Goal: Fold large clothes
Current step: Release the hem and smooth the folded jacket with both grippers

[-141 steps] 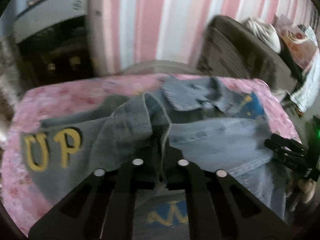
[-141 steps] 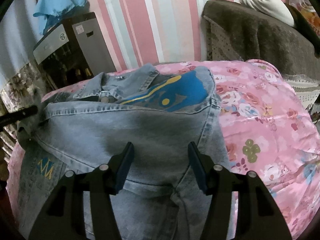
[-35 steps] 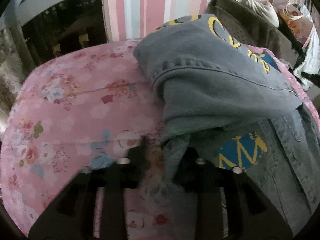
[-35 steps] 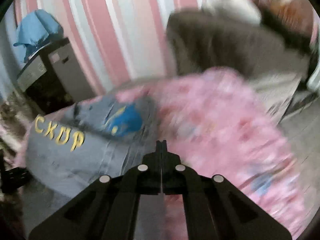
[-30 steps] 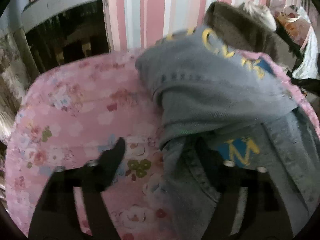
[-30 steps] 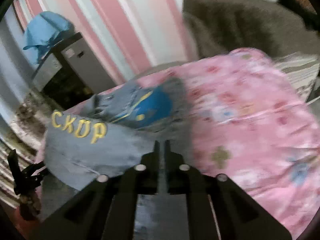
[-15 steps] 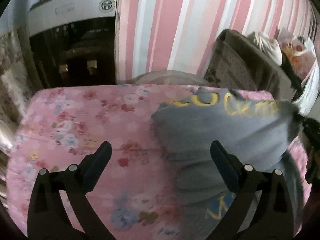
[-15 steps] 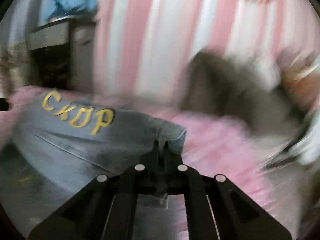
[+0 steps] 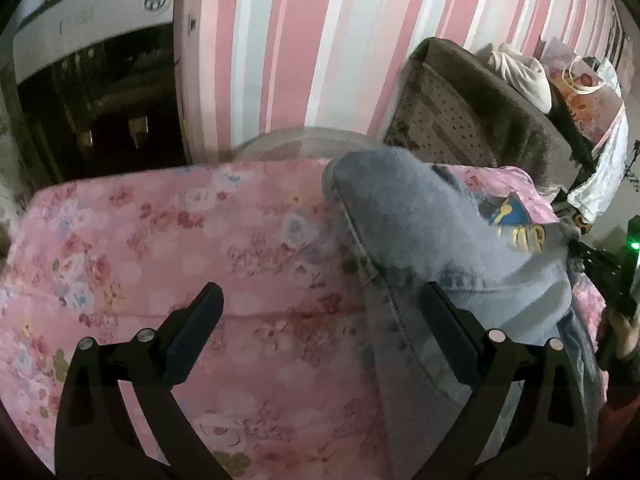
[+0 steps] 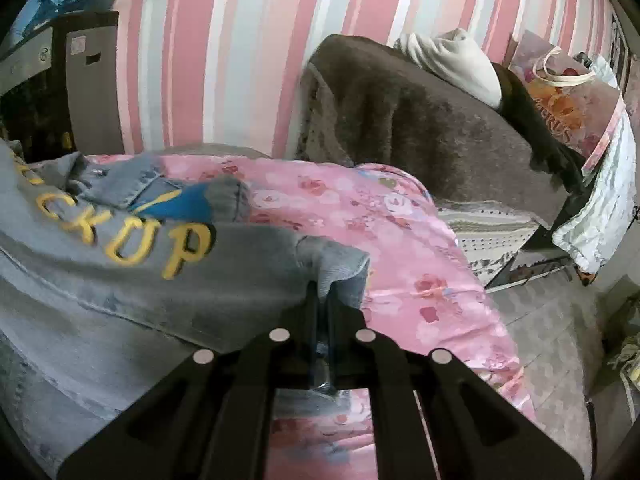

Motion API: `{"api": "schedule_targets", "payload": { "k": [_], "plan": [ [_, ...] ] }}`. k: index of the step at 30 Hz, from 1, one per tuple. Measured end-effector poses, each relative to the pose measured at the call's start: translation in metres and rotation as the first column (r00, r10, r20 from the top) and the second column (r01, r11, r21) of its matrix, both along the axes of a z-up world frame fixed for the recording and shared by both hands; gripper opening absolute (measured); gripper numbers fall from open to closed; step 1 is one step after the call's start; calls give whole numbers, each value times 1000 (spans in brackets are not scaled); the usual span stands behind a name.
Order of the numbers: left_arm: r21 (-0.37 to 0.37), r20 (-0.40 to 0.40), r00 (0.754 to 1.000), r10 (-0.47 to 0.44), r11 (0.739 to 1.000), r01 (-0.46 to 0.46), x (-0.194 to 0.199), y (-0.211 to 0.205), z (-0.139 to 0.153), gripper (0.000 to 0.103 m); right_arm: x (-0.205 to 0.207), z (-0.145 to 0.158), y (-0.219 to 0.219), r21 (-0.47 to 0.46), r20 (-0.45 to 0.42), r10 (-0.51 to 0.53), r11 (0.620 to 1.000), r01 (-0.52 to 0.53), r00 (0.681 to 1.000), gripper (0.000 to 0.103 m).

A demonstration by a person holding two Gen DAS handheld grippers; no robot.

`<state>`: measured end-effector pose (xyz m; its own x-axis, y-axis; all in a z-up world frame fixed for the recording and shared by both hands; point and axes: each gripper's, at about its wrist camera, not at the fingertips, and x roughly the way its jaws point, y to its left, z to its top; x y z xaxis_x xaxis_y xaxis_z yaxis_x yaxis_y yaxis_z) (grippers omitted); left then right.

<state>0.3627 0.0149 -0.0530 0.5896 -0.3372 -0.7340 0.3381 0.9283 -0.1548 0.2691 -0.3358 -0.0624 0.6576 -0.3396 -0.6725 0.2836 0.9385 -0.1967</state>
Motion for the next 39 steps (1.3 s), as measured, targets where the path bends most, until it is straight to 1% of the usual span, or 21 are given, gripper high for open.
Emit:
{"api": "schedule_targets", "payload": {
  "k": [4,7,9,11,13,14,15,16,19,22,24,26,28,29,30,32,33,35,36,37,39],
  "plan": [
    [-9,-6,1000,17,1000,-17,1,-2,7,98,-4,8,0,140,40,59,988,-64,997,4],
    [-34,-3,999,37,999,-37,-4,1,17,98,-8,19,11,157,69,103,981,-112,992,4],
    [-39,7,1000,17,999,-17,-9,-7,25,98,-9,26,21,165,90,129,976,-143,987,4],
    [2,19,1000,-18,1000,18,-12,-23,28,98,-7,38,33,151,112,160,973,-176,981,4],
    [112,20,999,-42,993,40,-8,-47,19,97,-5,45,44,135,125,184,970,-201,975,4],
    [174,6,998,-59,983,57,-3,-59,9,95,-4,48,48,131,129,196,968,-213,972,4],
    [227,5,999,-49,973,46,1,-63,0,83,-4,51,53,126,134,206,967,-223,969,4],
    [275,1,1000,-29,961,27,6,-63,-10,82,-3,53,58,124,136,220,964,-237,966,4],
    [246,-43,999,18,969,-7,13,-39,-27,80,-3,57,64,163,149,250,948,-273,957,4],
    [277,-22,999,34,961,-26,7,-18,-32,78,1,58,74,196,154,288,929,-315,945,4],
    [265,-19,999,43,964,-36,1,-1,-34,76,3,59,81,199,157,313,919,-340,937,4],
    [232,-28,998,55,972,-47,0,11,-36,75,8,55,87,162,139,319,926,-340,937,4],
    [191,-31,997,74,979,-66,1,22,-38,75,21,40,81,97,73,272,955,-279,959,4],
    [182,-28,997,75,981,-69,0,23,-40,75,31,25,70,107,20,242,964,-242,970,4],
    [174,-17,997,76,982,-72,-1,22,-41,76,40,7,56,187,-38,224,959,-214,974,5],
    [179,-4,997,74,981,-72,-3,21,-44,79,50,-23,34,323,-108,201,933,-157,974,8],
    [186,3,997,80,979,-79,-3,20,-45,82,50,-29,31,333,-103,203,930,-158,974,7],
    [197,14,996,86,977,-87,-2,19,-44,85,51,-28,33,314,-101,216,933,-175,971,11],
    [192,17,996,83,978,-85,-3,20,-43,85,51,-25,34,297,-101,216,938,-178,971,24],
    [186,18,997,81,979,-83,-4,21,-42,85,49,-20,35,266,-103,210,948,-177,972,42],
    [171,32,996,80,982,-85,-12,24,-35,90,37,-9,32,229,-69,208,955,-187,976,52]
  ]
}}
